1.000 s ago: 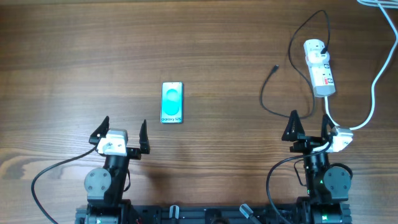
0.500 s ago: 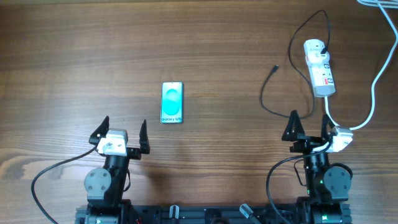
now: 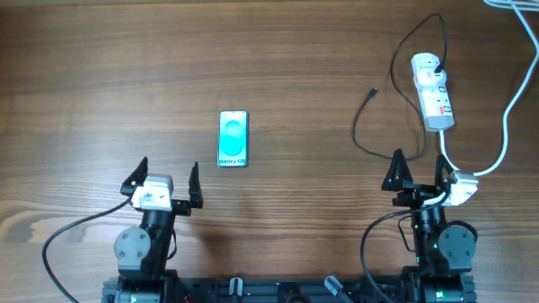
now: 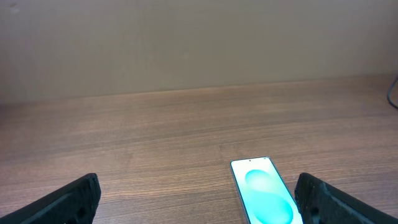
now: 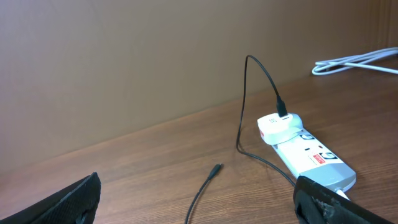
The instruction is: Plug charger to phone and switch on socket
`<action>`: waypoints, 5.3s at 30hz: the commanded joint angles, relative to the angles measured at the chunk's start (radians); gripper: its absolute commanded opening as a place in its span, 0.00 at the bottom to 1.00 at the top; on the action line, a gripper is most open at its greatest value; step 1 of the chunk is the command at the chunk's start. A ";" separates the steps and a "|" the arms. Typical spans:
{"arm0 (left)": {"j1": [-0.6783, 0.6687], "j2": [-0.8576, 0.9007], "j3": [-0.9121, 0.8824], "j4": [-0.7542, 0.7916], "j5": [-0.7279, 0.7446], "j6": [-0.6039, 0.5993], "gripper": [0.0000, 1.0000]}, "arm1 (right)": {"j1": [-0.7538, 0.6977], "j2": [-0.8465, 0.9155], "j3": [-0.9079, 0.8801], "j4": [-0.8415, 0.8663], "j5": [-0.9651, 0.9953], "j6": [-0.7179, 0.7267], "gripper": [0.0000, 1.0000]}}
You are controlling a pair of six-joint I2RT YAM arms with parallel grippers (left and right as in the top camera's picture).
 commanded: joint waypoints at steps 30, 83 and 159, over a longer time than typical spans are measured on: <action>0.006 0.002 0.011 0.033 -0.009 -0.035 1.00 | 0.006 0.000 -0.003 0.002 0.006 -0.010 1.00; -0.295 1.599 1.653 -1.019 -0.154 -0.320 1.00 | 0.006 0.000 -0.003 0.002 0.006 -0.010 1.00; -0.374 2.044 1.114 -0.573 0.004 -0.422 0.93 | 0.006 0.000 -0.003 0.002 0.006 -0.010 1.00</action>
